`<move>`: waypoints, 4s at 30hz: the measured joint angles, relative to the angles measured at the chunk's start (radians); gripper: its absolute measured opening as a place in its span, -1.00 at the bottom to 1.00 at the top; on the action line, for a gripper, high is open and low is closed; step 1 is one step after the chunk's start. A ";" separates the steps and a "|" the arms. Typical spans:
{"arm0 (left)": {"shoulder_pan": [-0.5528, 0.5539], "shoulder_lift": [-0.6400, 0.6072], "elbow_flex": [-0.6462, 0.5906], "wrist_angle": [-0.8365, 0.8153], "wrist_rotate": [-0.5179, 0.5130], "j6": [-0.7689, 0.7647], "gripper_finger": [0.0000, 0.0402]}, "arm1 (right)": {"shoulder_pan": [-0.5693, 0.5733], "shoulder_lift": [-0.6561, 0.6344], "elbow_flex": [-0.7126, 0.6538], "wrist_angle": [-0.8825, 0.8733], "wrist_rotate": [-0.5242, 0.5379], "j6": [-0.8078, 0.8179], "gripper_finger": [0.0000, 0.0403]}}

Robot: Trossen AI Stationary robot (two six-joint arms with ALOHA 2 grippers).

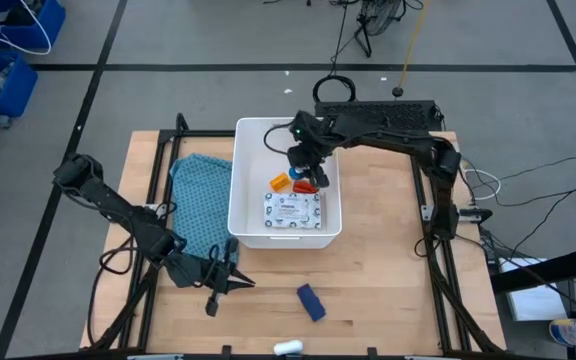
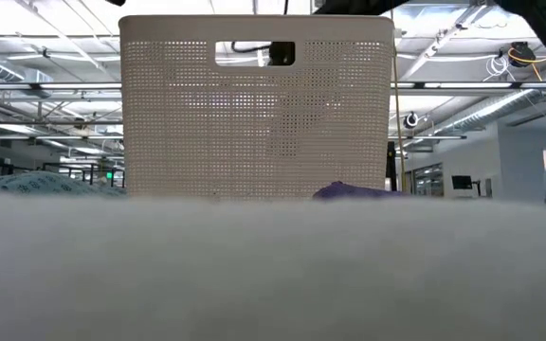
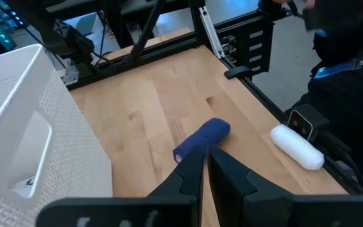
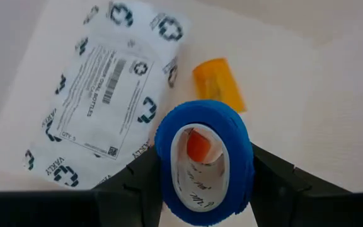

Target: Pick & place medical supplies in basket/bin

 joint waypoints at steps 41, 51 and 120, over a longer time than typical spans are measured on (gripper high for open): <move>0.000 0.000 0.000 -0.029 0.028 -0.014 -0.87 | 0.029 0.169 -0.005 -0.050 0.072 0.012 0.18; -0.004 0.000 0.000 -0.029 0.028 -0.015 -0.87 | 0.054 0.120 -0.006 -0.042 0.107 0.026 0.33; -0.021 0.000 0.000 0.019 -0.062 -0.012 -0.87 | 0.331 -1.688 -1.269 0.652 -0.209 0.660 -1.00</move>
